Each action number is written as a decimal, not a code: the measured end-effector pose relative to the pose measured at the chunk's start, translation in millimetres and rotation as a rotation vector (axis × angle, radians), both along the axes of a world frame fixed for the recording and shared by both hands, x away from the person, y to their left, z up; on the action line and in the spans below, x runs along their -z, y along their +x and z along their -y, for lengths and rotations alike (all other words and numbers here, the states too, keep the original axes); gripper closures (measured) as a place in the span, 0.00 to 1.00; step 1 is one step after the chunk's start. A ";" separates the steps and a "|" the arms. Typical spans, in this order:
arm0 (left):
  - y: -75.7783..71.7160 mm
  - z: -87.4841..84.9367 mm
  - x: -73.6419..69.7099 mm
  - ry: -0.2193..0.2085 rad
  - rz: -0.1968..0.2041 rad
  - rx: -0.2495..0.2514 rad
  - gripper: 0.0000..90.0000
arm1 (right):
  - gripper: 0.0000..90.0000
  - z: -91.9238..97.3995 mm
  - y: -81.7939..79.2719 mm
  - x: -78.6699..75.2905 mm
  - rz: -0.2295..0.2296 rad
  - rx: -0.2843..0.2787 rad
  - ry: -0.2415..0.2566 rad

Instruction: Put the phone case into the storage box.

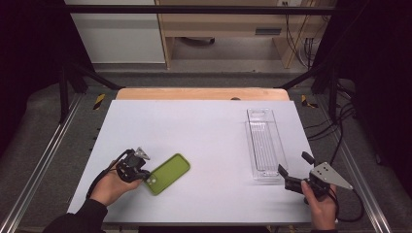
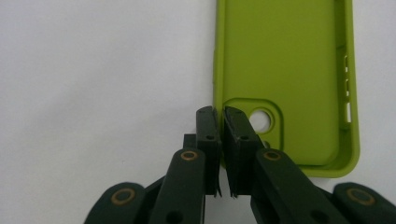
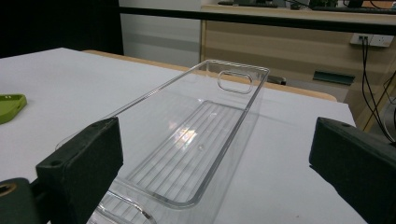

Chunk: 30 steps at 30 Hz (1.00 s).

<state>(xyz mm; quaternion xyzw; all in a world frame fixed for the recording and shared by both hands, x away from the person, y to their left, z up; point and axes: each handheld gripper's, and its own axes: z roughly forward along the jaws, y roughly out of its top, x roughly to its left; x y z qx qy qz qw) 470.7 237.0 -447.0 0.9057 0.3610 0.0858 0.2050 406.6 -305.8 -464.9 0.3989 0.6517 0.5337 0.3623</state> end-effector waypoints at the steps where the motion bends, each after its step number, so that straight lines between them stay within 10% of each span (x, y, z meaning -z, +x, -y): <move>1: -0.6 0.4 -0.8 0.016 0.016 0.005 0.98 | 0.04 0.0 0.2 0.2 0.000 0.000 -0.002; 19: 2.1 10.5 -23.3 0.004 0.104 0.047 0.98 | 0.03 -3.2 -2.7 -5.4 0.010 -0.013 -0.012; 30: 10.9 16.4 -45.1 -0.001 0.133 0.072 0.98 | 0.03 -41.3 3.4 -46.1 -0.020 -0.135 -0.256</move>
